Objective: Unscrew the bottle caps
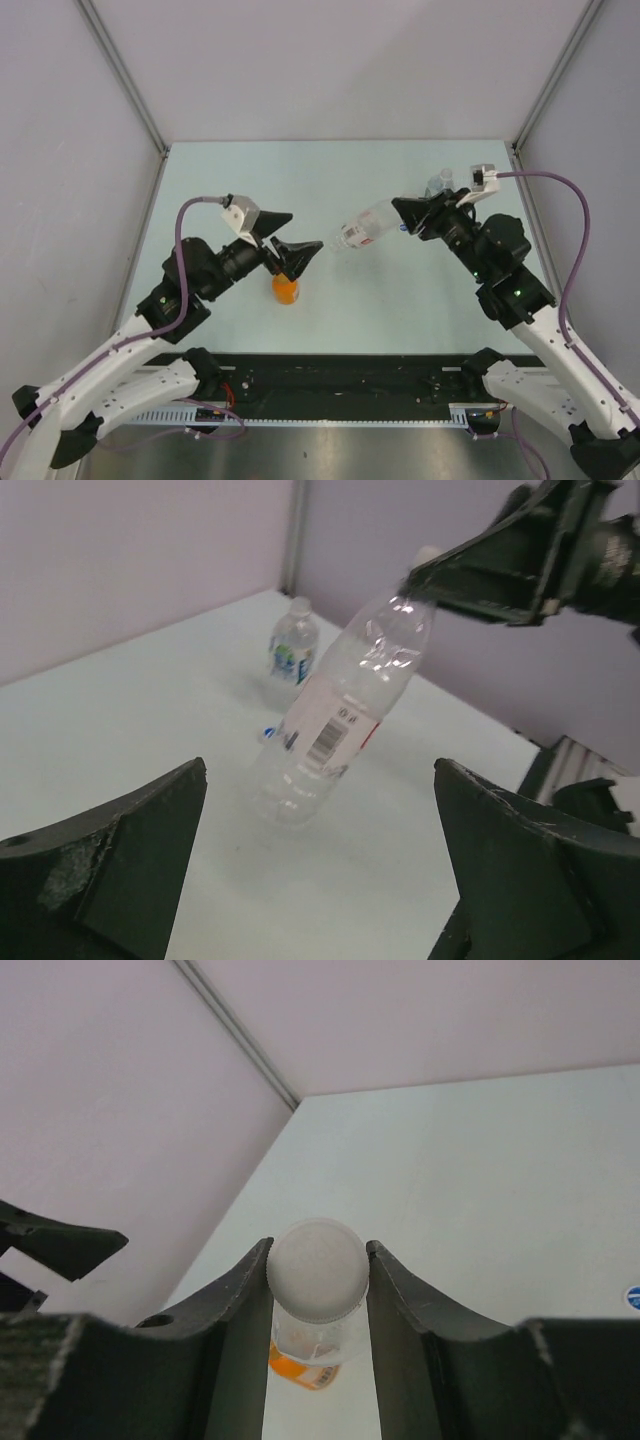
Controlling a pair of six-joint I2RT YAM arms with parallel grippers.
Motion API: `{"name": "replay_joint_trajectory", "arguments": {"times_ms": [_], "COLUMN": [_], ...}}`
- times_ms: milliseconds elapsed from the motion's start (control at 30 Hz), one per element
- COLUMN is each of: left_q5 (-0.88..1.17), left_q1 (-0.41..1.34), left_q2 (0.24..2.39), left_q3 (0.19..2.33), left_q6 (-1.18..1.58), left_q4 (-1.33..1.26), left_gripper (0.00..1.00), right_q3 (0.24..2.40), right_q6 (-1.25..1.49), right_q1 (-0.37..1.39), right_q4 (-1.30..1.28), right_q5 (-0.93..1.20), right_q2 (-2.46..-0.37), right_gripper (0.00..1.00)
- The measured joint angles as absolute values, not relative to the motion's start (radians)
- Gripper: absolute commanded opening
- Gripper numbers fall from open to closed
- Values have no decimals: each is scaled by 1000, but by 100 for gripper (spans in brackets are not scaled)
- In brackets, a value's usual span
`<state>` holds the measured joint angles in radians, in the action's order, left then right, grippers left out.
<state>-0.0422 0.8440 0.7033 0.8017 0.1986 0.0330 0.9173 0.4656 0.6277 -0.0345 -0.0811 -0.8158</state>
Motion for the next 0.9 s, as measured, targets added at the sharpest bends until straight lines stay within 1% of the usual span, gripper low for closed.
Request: {"name": "replay_joint_trajectory", "arguments": {"times_ms": [67,200,300,400,500,633,900], "left_q5": [95,414,626,753,843,915,962], "left_q1": [801,677,601,584,584,584,601], "left_q2": [756,854,947,1012,1027,1024,1007], "left_q3": [851,877,876,868,848,843,819], "left_q6": [201,285,403,487,527,549,544], "left_q4": [-2,-141,-276,-369,-413,-448,-437], "left_gripper": [100,100,100,100,100,100,100], "right_q3": [892,853,826,802,780,755,750], "right_q6": [524,629,683,731,770,812,837], "right_q1": [538,418,395,390,390,390,415], "right_q4": [-27,25,83,157,226,315,437], "right_q5": [43,296,436,539,607,656,665], "right_q2": [-788,-763,-747,-737,-734,-739,-770], "right_gripper": [14,12,12,12,12,11,10]}}
